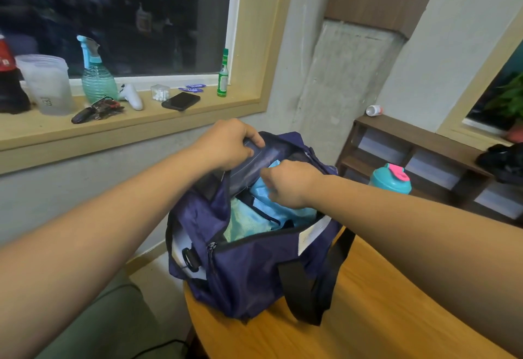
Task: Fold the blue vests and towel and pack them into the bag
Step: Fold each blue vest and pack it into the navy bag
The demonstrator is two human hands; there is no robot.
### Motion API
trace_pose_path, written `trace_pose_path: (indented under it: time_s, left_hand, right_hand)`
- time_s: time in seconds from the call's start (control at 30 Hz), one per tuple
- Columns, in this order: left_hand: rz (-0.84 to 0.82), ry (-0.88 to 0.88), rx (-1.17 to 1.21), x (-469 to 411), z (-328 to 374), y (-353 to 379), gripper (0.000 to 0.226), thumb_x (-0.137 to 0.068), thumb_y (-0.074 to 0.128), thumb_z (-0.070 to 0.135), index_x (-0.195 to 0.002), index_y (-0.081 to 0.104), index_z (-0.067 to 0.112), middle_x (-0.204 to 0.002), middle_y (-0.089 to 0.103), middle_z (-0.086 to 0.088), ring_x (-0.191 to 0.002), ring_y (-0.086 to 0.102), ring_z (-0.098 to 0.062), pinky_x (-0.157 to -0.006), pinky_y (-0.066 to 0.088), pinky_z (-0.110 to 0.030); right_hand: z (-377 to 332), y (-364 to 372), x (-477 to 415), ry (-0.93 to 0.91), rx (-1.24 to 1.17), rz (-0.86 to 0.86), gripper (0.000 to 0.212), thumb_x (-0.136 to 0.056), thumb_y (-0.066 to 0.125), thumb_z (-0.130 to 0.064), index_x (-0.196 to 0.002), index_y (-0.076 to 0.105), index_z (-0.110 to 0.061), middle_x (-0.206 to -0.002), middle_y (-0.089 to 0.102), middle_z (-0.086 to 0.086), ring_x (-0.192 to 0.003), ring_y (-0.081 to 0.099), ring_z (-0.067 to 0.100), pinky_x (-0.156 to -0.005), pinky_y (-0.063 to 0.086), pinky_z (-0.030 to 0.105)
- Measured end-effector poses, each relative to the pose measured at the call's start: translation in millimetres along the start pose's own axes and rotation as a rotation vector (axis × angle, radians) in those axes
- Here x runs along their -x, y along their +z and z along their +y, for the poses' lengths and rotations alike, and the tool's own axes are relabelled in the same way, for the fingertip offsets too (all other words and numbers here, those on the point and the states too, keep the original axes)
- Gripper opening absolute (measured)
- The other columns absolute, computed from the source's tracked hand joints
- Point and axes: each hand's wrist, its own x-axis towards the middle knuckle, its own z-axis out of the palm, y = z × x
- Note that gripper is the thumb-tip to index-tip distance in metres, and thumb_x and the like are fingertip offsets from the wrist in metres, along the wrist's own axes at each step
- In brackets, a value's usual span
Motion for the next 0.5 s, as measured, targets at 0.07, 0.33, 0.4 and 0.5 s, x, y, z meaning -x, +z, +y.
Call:
trace_pose_path:
  time_s: [0.07, 0.33, 0.4, 0.5]
  left_hand:
    - [-0.002, -0.002, 0.008, 1, 1, -1, 0.029, -0.096, 0.071, 0.017, -0.116, 0.079, 0.036, -0.076, 0.059, 0.015, -0.065, 0.052, -0.001, -0.054, 0.035, -0.013]
    - [0.003, 0.027, -0.03, 4, 3, 2, 0.031, -0.097, 0.072, 0.017, -0.12, 0.078, 0.037, -0.106, 0.068, 0.004, -0.092, 0.059, -0.015, -0.08, 0.038, -0.021]
    - [0.001, 0.035, -0.041, 4, 4, 3, 0.031, -0.097, 0.072, 0.016, -0.121, 0.078, 0.036, -0.11, 0.071, 0.002, -0.096, 0.061, -0.016, -0.081, 0.039, -0.022]
    - [0.0, 0.053, -0.056, 4, 3, 6, 0.032, -0.096, 0.071, 0.016, -0.121, 0.078, 0.034, -0.116, 0.073, 0.0, -0.101, 0.063, -0.018, -0.082, 0.041, -0.022]
  right_hand:
    - [1, 7, -3, 0.017, -0.056, -0.069, 0.045, -0.103, 0.052, -0.017, -0.146, 0.04, -0.013, -0.087, 0.051, 0.001, -0.088, 0.055, 0.029, -0.074, 0.047, 0.043]
    - [11, 29, -22, 0.169, -0.105, -0.375, 0.129, -0.082, 0.088, -0.049, -0.169, -0.005, -0.03, -0.167, 0.024, 0.009, -0.141, 0.048, 0.038, -0.106, 0.052, 0.051]
    - [12, 37, -22, 0.159, -0.094, -0.443, 0.125, -0.089, 0.08, -0.053, -0.167, -0.015, -0.035, -0.177, 0.001, 0.003, -0.155, 0.031, 0.038, -0.116, 0.043, 0.053]
    - [16, 37, -19, 0.138, -0.169, -0.418, 0.106, -0.101, 0.068, -0.042, -0.168, -0.014, -0.032, -0.176, -0.017, 0.0, -0.158, 0.027, 0.037, -0.119, 0.04, 0.046]
